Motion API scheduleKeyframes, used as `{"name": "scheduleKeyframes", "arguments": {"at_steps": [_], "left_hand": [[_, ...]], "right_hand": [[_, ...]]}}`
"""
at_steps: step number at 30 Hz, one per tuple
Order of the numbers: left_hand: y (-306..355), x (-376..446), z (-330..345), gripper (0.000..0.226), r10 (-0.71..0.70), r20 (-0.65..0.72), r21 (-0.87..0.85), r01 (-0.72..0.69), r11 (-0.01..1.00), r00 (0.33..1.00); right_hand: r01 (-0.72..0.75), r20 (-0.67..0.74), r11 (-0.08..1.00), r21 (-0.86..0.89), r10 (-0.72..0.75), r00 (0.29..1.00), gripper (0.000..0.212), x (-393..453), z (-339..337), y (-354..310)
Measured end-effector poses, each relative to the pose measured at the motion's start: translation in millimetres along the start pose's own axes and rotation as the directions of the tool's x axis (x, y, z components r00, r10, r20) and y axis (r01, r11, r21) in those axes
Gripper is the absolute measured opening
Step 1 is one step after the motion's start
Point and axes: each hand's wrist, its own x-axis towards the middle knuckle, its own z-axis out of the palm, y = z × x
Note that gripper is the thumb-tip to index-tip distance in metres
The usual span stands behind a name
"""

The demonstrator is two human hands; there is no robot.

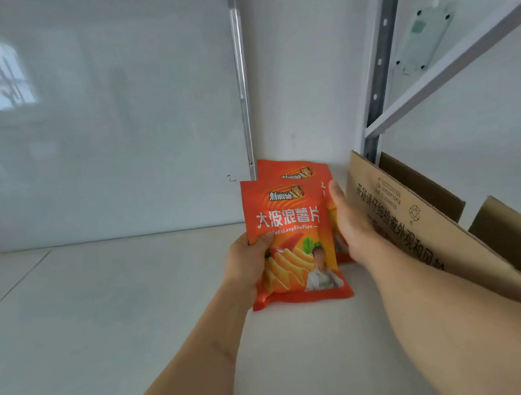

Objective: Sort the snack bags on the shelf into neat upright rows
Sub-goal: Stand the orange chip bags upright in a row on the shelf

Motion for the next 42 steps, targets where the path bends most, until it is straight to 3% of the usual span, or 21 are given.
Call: {"name": "scheduleKeyframes", "arguments": {"at_steps": [2,4,9,15,18,21,23,25,27,29,31,36,42], "left_hand": [[-2.6,5.1,8.8,0.010,0.014,-0.026,0.035,-0.013,0.999,1.000],[-4.6,10.3,15.9,0.007,0.035,-0.068,0.092,-0.028,0.995,0.997],[-5.8,20.7,27.5,0.014,0.071,-0.140,0.211,-0.041,0.977,0.988],[-4.5,25.7,41.7,0.020,0.057,-0.154,0.301,-0.008,0.954,0.986],[-0.4,23.5,37.4,0.025,0.028,-0.159,0.254,0.014,0.967,0.987],[7.8,15.7,30.1,0.041,0.090,-0.227,0.392,0.006,0.920,0.970],[11.9,8.8,22.1,0.049,0.155,-0.259,0.518,0.001,0.856,0.953],[15.3,-1.4,10.1,0.049,0.267,-0.240,0.667,-0.041,0.744,0.933],[18.4,-12.6,-5.8,0.043,0.383,-0.172,0.835,-0.072,0.545,0.908],[21.9,-23.3,-25.2,0.039,0.450,-0.090,0.940,-0.073,0.332,0.888],[24.4,-31.3,-46.6,0.036,0.473,-0.034,0.981,-0.060,0.183,0.880],[32.4,-53.9,-114.2,0.034,0.503,0.014,1.000,0.001,-0.029,0.864],[51.3,-93.7,-227.7,0.033,0.499,0.049,0.972,0.073,-0.222,0.865]], "right_hand": [[-0.019,0.077,1.000,-0.014,0.020,0.997,0.068,6.1,-1.6,5.7],[-0.022,0.103,1.000,-0.018,0.024,0.994,0.064,12.9,-3.8,13.1],[0.040,0.010,0.999,0.034,-0.041,0.999,0.033,24.1,-4.8,24.1],[0.034,-0.063,0.999,-0.028,-0.035,0.997,0.029,36.0,-6.5,25.7],[0.037,-0.093,0.990,-0.136,-0.050,0.994,0.038,38.5,-3.8,26.2],[0.098,-0.201,0.901,-0.423,-0.199,0.959,0.052,28.2,-0.9,16.8],[0.162,-0.185,0.720,-0.675,-0.379,0.907,0.056,16.4,4.0,9.0],[0.227,-0.049,0.428,-0.875,-0.544,0.837,0.061,2.5,13.4,1.0],[0.288,0.076,0.221,-0.932,-0.658,0.749,0.060,-8.3,25.9,-6.4],[0.362,0.197,0.090,-0.928,-0.706,0.680,0.056,-17.3,42.0,-10.5],[0.467,0.350,-0.021,-0.884,-0.692,0.631,0.046,-29.2,60.8,-10.2],[0.655,0.594,-0.141,-0.743,-0.590,0.547,0.030,-70.0,118.7,-2.5],[0.712,0.674,-0.165,-0.683,-0.519,0.526,0.028,-125.9,212.2,0.0]]}}
